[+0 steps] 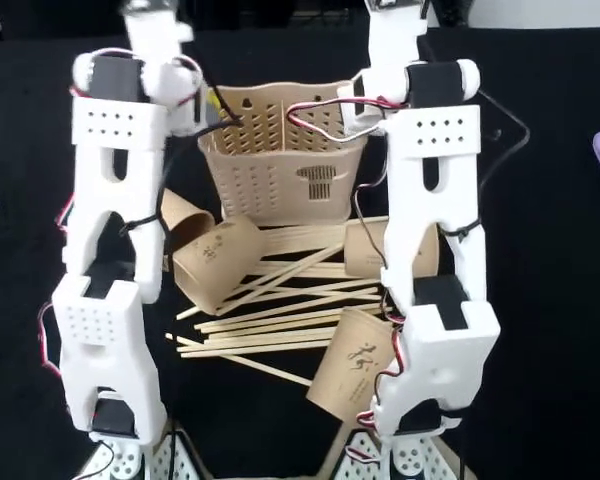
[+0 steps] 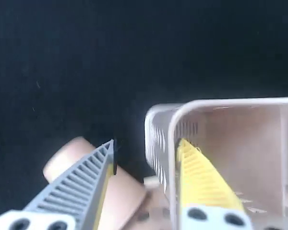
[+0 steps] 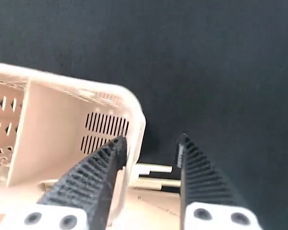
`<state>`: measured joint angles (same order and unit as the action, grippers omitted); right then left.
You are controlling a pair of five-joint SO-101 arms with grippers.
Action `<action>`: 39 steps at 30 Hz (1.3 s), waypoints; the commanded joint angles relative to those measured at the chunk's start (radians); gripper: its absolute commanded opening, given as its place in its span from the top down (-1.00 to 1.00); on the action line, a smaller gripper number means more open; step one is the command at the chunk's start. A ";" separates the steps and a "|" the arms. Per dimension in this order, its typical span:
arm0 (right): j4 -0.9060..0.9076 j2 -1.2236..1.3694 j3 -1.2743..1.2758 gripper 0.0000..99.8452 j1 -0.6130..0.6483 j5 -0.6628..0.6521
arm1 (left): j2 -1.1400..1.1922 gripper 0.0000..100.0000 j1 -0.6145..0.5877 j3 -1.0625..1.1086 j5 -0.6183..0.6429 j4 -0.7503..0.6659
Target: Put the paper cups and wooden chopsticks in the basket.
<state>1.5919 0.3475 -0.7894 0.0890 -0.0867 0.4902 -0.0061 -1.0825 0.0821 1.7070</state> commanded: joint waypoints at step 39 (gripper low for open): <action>0.086 -0.035 -0.306 0.70 -0.015 -0.017 | -0.037 0.55 -0.044 -0.162 0.002 -0.035</action>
<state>1.6456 0.3813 -0.9966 0.0813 -0.0974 0.4918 -0.0522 -1.1270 0.0806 1.6778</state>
